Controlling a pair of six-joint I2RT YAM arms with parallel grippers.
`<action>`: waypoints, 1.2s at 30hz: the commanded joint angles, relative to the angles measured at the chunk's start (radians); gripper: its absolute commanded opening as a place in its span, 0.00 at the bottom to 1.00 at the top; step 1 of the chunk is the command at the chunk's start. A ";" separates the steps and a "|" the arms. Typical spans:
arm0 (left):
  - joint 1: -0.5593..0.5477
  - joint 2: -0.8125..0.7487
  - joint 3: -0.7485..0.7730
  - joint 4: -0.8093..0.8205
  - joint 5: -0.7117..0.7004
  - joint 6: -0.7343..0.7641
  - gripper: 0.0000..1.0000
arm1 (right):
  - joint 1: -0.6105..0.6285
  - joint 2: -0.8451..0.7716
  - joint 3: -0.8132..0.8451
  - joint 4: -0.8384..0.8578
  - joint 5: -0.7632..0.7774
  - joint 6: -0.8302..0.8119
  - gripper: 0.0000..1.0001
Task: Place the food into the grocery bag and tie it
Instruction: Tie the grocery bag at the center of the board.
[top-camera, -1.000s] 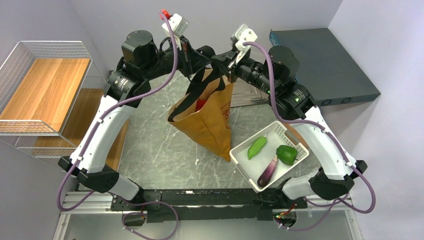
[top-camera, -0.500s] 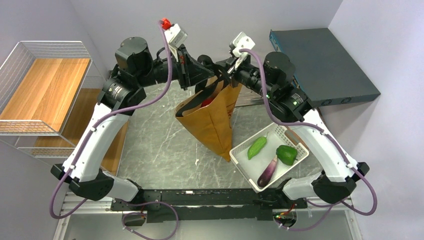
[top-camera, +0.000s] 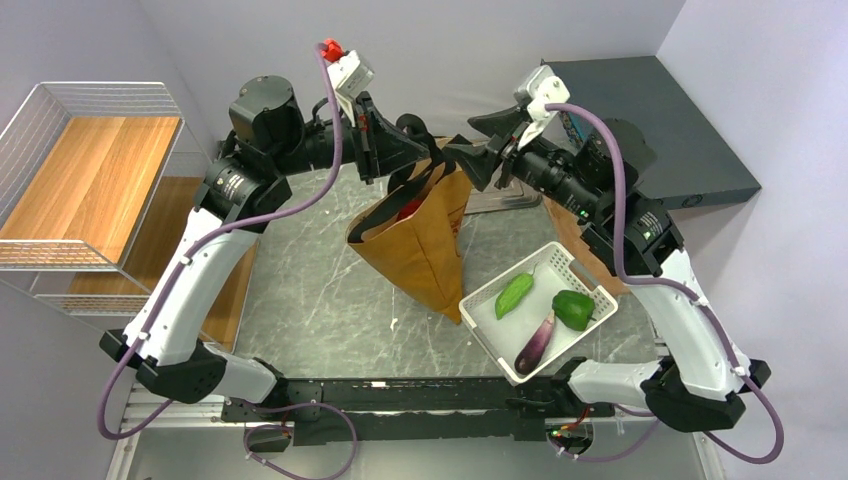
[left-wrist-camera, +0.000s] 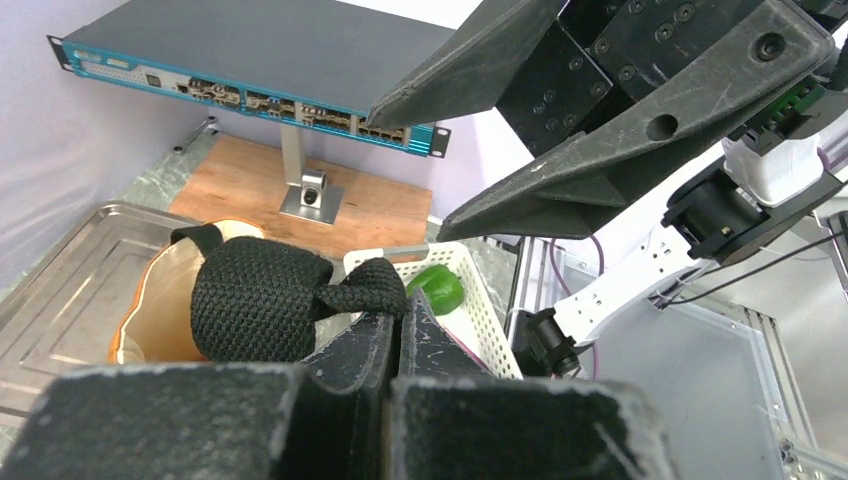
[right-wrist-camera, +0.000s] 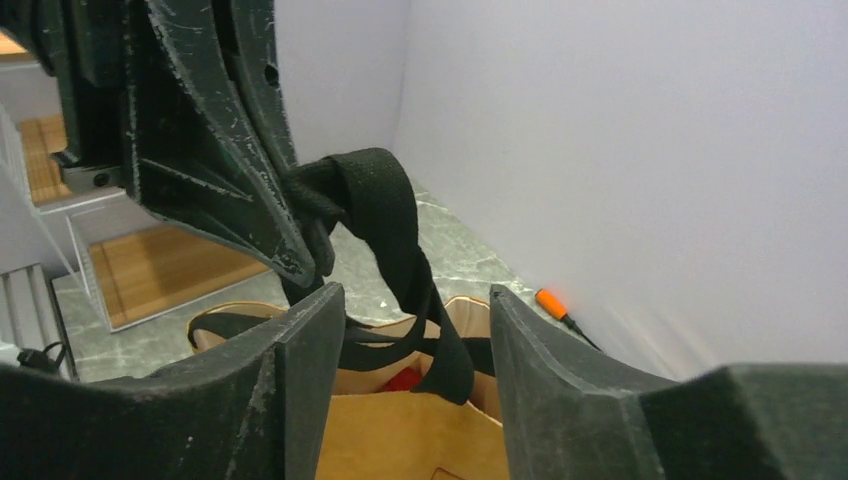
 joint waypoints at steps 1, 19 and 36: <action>-0.006 -0.015 0.061 0.104 0.106 -0.001 0.00 | -0.003 -0.030 -0.058 0.039 -0.033 0.062 0.60; 0.032 -0.022 0.004 0.298 0.317 -0.113 0.00 | -0.019 0.068 -0.069 0.139 -0.113 0.041 0.43; 0.043 0.000 -0.053 0.440 0.192 -0.307 0.00 | -0.016 0.028 -0.136 0.241 -0.190 0.130 0.60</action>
